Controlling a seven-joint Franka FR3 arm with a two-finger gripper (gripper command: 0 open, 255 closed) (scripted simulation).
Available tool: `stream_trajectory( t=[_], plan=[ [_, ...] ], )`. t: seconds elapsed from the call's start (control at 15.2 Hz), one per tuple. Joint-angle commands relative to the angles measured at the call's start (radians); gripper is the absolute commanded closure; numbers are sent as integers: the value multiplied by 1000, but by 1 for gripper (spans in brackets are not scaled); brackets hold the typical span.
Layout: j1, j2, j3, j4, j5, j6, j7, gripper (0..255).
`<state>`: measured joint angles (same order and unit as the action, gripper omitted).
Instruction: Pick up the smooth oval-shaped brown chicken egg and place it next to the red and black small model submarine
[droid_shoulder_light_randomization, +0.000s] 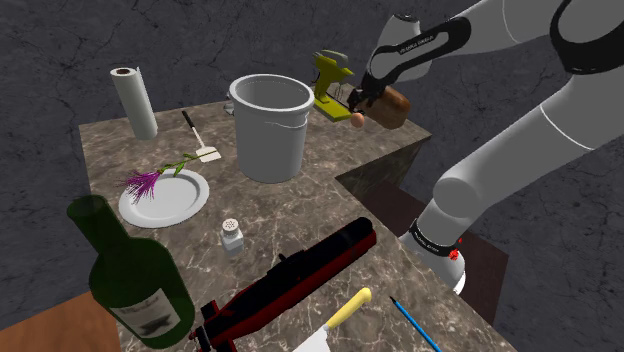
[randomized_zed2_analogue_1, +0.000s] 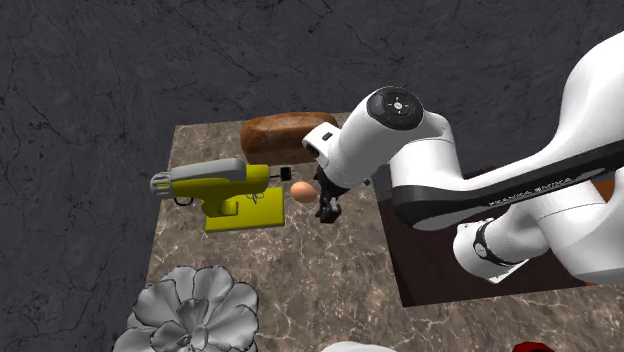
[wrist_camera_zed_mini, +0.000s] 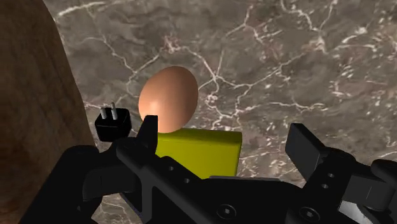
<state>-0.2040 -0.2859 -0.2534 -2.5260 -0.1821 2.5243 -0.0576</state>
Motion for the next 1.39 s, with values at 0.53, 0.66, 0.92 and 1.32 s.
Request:
stream_trajectory(
  t=[0.53, 0.66, 0.92, 1.32],
  plan=[
    [-21, 256, -59, 65, 44, 210, -65, 0],
    [-20, 287, -60, 68, 60, 236, -76, 0],
    [-21, 311, -59, 72, 74, 257, -86, 0],
    [-21, 311, -59, 72, 74, 257, -86, 255]
  ],
)
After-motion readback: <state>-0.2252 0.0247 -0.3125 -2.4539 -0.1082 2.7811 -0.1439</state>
